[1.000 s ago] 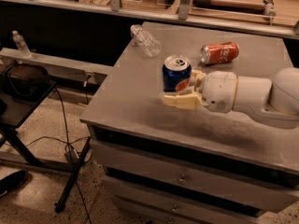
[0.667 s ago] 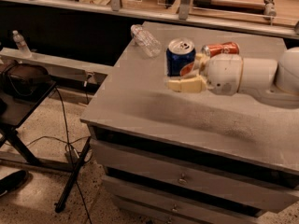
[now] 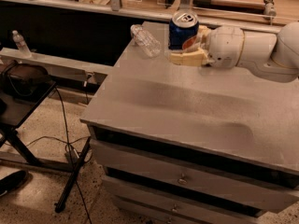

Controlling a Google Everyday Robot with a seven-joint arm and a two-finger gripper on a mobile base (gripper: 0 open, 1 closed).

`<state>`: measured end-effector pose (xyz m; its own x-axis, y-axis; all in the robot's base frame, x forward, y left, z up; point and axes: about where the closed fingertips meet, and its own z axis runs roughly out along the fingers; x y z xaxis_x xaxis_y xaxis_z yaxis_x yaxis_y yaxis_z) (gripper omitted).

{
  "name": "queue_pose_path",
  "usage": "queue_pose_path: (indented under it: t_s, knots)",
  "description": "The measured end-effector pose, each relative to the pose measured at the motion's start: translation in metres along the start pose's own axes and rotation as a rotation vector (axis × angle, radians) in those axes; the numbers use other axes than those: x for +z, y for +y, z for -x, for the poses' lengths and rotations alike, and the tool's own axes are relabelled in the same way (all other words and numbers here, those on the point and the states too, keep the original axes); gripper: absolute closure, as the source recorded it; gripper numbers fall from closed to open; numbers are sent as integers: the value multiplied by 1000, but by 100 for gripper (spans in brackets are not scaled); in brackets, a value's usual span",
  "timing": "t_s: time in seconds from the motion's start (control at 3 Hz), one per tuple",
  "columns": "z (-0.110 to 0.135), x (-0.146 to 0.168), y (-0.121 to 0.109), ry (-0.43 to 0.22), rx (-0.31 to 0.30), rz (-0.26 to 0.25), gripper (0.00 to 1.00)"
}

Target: Knock pepsi can over

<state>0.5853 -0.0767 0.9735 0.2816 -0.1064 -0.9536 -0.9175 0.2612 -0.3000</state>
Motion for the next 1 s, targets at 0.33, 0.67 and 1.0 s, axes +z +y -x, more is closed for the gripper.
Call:
queue_pose_path:
  t_s: [0.33, 0.67, 1.0]
  knots:
    - [5, -1, -4, -7, -16, -6, 100]
    - [3, -5, -4, 67, -64, -4, 100]
    - [12, -16, -8, 218, -140, 28, 100]
